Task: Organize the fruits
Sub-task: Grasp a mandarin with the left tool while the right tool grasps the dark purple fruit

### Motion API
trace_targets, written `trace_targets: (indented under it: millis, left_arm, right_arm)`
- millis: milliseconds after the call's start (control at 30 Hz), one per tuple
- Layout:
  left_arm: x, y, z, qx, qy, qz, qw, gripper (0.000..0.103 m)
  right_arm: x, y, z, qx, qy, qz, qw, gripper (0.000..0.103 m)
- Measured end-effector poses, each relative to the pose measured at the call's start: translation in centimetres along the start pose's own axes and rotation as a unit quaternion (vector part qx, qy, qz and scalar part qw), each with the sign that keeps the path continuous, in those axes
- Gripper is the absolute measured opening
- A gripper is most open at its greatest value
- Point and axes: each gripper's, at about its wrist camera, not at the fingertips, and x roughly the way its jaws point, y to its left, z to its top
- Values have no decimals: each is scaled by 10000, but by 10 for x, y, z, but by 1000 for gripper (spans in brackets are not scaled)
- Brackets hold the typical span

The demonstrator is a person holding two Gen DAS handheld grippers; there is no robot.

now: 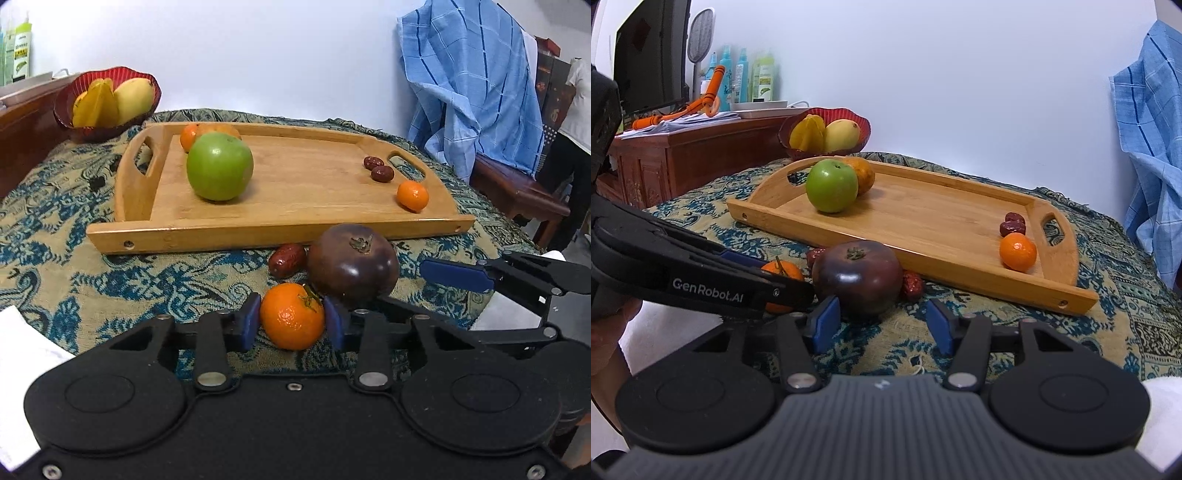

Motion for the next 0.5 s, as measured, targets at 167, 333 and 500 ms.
trace_targets:
  millis: [167,333,500]
  left_arm:
    - [-9,0,5,48,-222,211,9995,35]
    - [-12,7,12,66,-248,378,9990,35]
    - [-10,12,13,89,-204,557,9982,35]
  right_arm:
    - [4,5,1,-74,-9,37,10000,69]
    - [9,9,3,-115,-35,75,9999,71]
    - [14,13,6,-144,-51,102,9998,72]
